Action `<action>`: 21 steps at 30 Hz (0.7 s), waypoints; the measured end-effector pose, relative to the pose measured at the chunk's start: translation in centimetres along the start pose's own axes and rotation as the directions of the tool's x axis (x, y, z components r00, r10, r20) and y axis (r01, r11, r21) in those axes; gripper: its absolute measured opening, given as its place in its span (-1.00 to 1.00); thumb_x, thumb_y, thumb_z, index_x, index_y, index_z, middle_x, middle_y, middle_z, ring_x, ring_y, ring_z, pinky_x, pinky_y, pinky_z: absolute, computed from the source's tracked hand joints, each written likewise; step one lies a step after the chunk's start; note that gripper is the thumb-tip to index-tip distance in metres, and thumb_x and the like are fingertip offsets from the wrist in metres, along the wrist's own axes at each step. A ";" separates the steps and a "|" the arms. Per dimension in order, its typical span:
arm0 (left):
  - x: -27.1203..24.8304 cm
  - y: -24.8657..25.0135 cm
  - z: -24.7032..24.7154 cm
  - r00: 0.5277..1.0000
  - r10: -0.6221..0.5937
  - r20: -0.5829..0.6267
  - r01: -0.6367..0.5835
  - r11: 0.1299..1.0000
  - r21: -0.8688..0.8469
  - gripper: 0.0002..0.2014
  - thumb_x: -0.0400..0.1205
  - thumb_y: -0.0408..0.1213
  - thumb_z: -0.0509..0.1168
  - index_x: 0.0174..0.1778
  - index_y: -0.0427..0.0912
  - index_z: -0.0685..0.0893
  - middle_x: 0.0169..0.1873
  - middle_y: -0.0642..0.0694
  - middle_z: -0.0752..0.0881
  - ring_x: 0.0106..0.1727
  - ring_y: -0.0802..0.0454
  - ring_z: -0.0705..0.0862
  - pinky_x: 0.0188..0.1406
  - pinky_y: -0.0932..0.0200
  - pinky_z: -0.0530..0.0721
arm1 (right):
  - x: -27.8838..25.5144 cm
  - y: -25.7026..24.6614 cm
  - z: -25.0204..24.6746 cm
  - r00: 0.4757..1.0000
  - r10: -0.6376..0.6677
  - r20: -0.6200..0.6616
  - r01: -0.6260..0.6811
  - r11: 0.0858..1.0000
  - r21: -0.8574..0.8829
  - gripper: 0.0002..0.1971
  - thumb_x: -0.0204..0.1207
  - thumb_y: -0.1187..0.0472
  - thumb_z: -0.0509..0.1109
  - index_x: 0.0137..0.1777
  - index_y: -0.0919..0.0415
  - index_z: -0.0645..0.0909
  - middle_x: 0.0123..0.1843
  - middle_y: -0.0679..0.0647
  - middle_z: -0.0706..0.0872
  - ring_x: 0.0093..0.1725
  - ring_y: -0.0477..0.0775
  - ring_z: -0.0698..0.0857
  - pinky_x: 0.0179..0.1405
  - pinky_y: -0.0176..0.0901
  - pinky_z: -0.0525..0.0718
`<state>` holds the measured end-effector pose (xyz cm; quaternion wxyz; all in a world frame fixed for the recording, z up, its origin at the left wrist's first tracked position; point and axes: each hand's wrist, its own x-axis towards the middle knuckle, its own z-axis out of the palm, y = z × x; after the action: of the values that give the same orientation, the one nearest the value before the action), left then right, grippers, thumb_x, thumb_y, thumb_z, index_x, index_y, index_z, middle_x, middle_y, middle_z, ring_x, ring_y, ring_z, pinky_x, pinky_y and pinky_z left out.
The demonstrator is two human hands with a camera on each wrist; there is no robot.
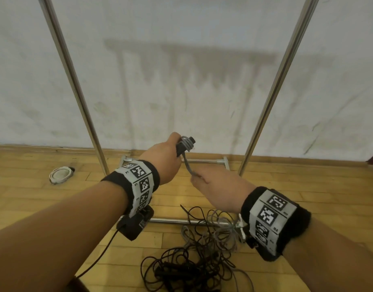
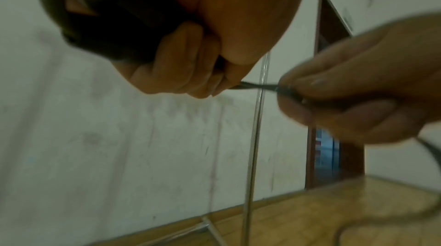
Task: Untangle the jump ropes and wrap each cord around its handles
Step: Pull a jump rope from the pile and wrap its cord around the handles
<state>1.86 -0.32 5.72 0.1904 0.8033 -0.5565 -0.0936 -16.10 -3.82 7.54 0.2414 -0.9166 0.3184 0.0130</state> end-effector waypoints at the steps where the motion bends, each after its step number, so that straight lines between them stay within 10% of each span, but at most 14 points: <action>1: -0.1 0.1 0.1 1.000 -0.006 0.025 0.004 0.997 0.080 -0.60 0.80 -0.38 0.18 0.53 -0.01 0.31 -0.33 -0.05 0.62 -0.45 0.03 0.57 -0.57 0.18 0.36 | -0.3 -0.5 -0.3 0.999 -0.037 0.026 0.039 0.995 -0.096 -0.71 0.85 0.02 0.05 -0.01 0.09 0.52 -0.14 0.02 0.65 -0.16 0.06 0.62 -0.16 0.00 0.56; 7: -2.2 1.4 1.6 0.948 0.162 0.273 -0.265 0.877 0.401 -0.61 0.77 -0.37 0.21 0.39 0.13 0.27 -0.27 0.02 0.65 -0.38 0.04 0.61 -0.50 0.15 0.45 | -1.2 -0.5 -4.2 0.984 -0.175 0.007 0.168 0.930 -0.327 -0.73 0.79 -0.04 0.19 0.02 -0.01 0.70 -0.16 -0.11 0.69 -0.19 -0.13 0.61 -0.24 -0.22 0.53; 14: -3.4 2.0 0.9 0.905 0.359 0.229 -0.421 0.836 0.352 -0.61 0.80 -0.06 0.22 0.51 -0.02 0.31 -0.41 0.09 0.48 -0.48 0.12 0.46 -0.57 0.16 0.28 | -0.6 3.1 -5.7 0.992 -0.073 -0.107 0.092 0.980 0.177 -0.77 0.59 -0.09 0.52 -0.11 0.06 0.79 -0.34 -0.07 0.72 -0.40 -0.17 0.60 -0.32 -0.26 0.46; 21: -4.0 1.3 -0.5 0.879 0.441 0.179 -0.475 0.785 0.398 -0.57 0.77 0.11 0.27 0.41 -0.03 0.35 -0.07 0.02 0.75 -0.28 -0.05 0.60 -0.33 0.11 0.51 | -0.3 3.4 -3.4 0.988 0.046 0.144 -0.133 0.714 0.687 -0.59 0.63 -0.17 0.36 0.05 0.22 0.69 -0.46 0.10 0.54 -0.63 -0.06 0.29 -0.70 -0.31 0.21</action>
<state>-0.55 3.08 6.52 0.0038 0.6616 -0.7482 0.0501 -18.77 -7.50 9.10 0.5846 -0.7403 0.3294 -0.0422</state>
